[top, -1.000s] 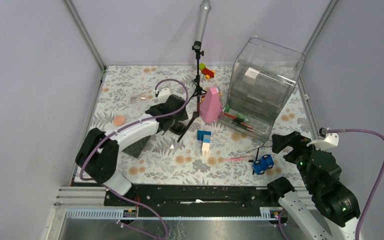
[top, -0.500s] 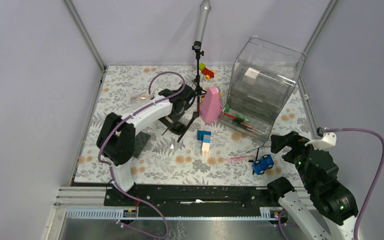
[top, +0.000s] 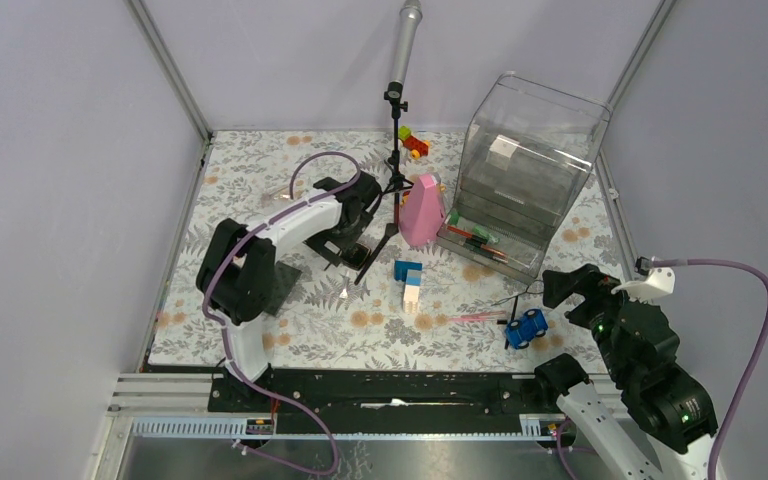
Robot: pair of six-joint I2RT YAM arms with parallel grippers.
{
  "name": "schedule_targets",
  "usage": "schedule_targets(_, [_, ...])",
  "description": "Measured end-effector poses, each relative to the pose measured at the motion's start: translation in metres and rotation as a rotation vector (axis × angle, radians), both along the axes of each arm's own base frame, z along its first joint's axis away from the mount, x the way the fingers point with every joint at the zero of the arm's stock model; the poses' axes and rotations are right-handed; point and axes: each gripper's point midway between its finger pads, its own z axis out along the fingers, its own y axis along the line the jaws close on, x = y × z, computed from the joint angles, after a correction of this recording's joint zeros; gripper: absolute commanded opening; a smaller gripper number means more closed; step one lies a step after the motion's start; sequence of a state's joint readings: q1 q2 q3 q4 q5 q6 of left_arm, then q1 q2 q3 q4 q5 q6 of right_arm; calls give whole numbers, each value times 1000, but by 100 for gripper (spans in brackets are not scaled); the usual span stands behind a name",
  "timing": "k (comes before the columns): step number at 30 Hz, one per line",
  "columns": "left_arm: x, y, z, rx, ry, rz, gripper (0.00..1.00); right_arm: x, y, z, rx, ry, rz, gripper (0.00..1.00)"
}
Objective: Organize the makeup
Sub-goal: Pick up the makeup from the center of the board.
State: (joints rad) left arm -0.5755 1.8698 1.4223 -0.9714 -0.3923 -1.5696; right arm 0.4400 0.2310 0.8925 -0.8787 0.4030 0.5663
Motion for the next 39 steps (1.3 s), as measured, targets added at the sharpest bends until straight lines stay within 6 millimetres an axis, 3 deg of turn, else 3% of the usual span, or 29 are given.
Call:
schedule_targets(19, [3,-5,-37,-5,78,-41,96,-1,0,0,2,-3,0,99])
schedule_targets(28, [3,-2,-44,-17,82,-31,81,-1,0,0,2,-3,0,99])
schedule_targets(35, [4,-3,-46,-31,72,-36,57,-2,-1,1,3,-8,0,99])
schedule_targets(39, [3,-3,-45,-41,52,-43,50,-3,-1,1,5,-11,0,99])
